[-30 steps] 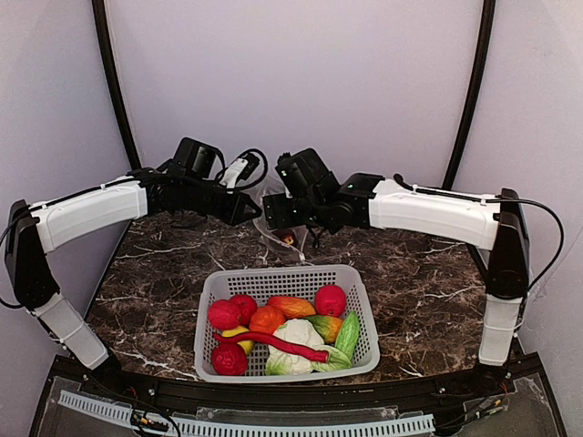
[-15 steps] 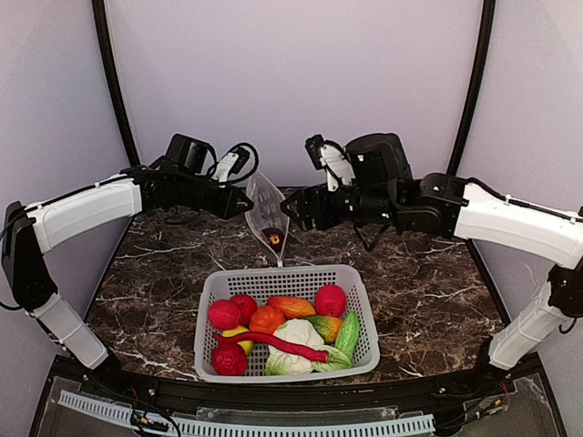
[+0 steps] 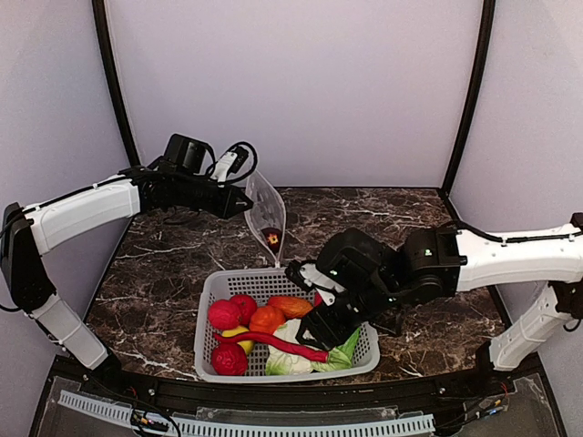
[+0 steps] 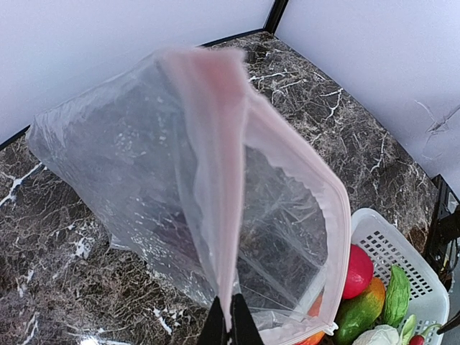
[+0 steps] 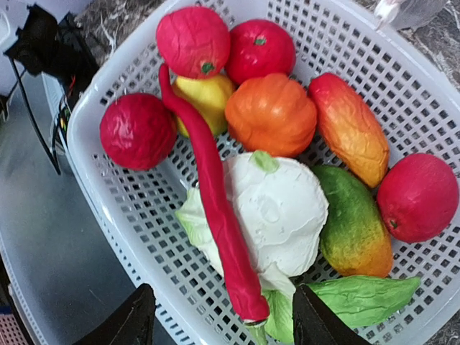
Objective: Place the food in the zip-top bag and seal the zipper
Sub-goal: Pick up the fake vegetable from the bin.
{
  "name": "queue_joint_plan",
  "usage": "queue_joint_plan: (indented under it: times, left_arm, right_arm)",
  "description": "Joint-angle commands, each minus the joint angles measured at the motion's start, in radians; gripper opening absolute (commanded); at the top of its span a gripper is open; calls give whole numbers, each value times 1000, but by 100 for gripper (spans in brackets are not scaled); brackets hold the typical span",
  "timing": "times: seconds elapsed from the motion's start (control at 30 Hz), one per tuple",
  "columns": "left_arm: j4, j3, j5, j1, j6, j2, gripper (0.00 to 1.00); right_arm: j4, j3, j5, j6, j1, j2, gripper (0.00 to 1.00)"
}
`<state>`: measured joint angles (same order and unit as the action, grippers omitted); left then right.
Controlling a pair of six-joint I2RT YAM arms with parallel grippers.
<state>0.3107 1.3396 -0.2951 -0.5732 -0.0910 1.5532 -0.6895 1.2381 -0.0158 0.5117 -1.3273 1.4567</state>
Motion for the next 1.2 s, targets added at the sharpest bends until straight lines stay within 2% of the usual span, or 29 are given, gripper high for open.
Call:
queue_joint_plan:
  times: [0.0,0.6,1.17]
  left_arm:
    - [-14,-17,-9,6,-13,-46,1]
    - [-16,-19,-14,6,-13,-63,1]
    - [-15,-18,-13,6,-10,-68,1]
  right_arm:
    - [-77,-18,46,54,-47,43,60]
    - [-89,21,19,-8,-65,201,50]
    - [-145,57,-84,7,-74,209,24]
